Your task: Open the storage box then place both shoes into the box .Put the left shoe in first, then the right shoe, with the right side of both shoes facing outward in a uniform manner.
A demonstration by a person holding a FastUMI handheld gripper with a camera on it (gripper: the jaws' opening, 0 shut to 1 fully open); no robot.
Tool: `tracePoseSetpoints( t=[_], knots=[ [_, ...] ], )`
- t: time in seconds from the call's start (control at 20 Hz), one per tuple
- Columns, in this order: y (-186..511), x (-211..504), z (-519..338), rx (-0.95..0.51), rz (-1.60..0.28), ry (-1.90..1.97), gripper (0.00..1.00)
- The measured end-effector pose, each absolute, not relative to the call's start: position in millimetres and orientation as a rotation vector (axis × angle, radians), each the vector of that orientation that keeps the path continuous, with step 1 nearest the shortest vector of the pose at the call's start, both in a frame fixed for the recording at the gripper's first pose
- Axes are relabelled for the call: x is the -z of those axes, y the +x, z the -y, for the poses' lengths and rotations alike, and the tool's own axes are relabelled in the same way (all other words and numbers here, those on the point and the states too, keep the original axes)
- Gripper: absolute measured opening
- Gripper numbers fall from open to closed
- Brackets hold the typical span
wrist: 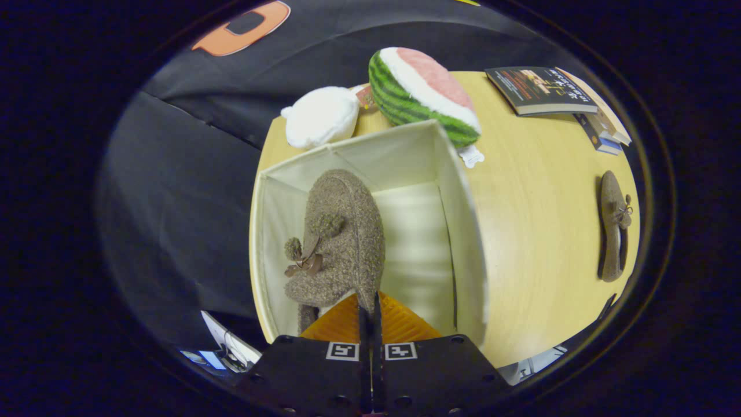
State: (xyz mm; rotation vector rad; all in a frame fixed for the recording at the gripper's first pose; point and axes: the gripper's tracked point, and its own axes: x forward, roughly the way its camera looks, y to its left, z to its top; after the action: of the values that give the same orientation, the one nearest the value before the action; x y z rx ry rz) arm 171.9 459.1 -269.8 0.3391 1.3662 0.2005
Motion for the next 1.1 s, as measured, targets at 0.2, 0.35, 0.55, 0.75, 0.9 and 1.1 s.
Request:
tracePoseSetpoints(
  t=[0.2,0.35,0.55,0.75,0.9,1.1],
  knots=[
    [192,309,-476,-0.135,-1.342,0.238,0.02],
    [189,330,-481,-0.094,-1.377,0.241,0.02],
    [192,330,-481,-0.090,-1.368,0.234,0.13],
    [183,307,-482,-0.164,-1.355,0.201,0.49],
    [168,270,-488,-0.274,-1.333,0.169,0.83],
    [152,215,-478,-0.373,-1.252,0.131,0.97]
  ],
)
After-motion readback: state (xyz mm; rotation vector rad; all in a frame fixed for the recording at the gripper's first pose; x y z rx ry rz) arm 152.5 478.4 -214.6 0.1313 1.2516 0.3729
